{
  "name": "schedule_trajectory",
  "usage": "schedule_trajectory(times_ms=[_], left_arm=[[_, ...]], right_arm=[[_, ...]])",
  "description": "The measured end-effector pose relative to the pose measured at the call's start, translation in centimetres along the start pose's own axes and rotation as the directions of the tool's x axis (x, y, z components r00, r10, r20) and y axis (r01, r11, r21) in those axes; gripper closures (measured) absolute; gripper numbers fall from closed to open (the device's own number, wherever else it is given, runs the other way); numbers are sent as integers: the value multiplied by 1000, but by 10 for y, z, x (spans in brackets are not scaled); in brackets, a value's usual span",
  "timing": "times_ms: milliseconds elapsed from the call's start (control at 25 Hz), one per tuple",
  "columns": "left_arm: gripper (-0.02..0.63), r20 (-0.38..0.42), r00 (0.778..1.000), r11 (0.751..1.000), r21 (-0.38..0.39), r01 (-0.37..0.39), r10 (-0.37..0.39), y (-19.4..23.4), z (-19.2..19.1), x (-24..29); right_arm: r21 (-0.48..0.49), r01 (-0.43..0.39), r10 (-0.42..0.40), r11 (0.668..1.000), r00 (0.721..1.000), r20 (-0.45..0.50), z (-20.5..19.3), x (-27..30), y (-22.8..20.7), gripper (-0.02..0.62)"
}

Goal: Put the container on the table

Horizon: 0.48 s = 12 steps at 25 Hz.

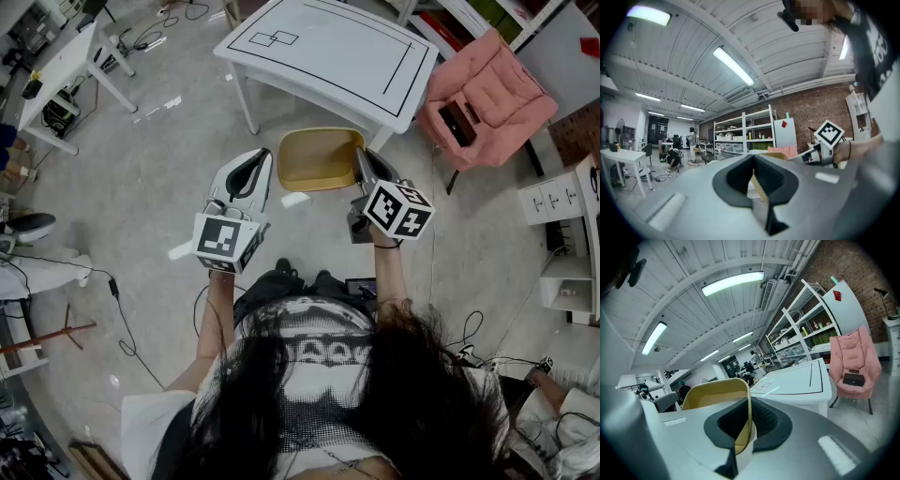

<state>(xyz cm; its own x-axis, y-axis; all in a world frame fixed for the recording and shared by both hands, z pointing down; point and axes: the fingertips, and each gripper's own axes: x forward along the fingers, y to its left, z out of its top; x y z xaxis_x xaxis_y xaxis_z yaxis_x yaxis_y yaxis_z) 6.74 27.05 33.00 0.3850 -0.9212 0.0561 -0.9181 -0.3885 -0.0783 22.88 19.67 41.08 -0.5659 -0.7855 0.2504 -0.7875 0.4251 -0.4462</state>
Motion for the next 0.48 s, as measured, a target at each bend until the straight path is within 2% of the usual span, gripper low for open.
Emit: schedule_trajectory(times_ms=[480], left_arm=[[606, 9, 1000, 1000, -8, 8, -8, 52, -14, -11]], right_arm=[[-7, 10, -10, 1000, 1000, 8, -13, 29, 32, 578]])
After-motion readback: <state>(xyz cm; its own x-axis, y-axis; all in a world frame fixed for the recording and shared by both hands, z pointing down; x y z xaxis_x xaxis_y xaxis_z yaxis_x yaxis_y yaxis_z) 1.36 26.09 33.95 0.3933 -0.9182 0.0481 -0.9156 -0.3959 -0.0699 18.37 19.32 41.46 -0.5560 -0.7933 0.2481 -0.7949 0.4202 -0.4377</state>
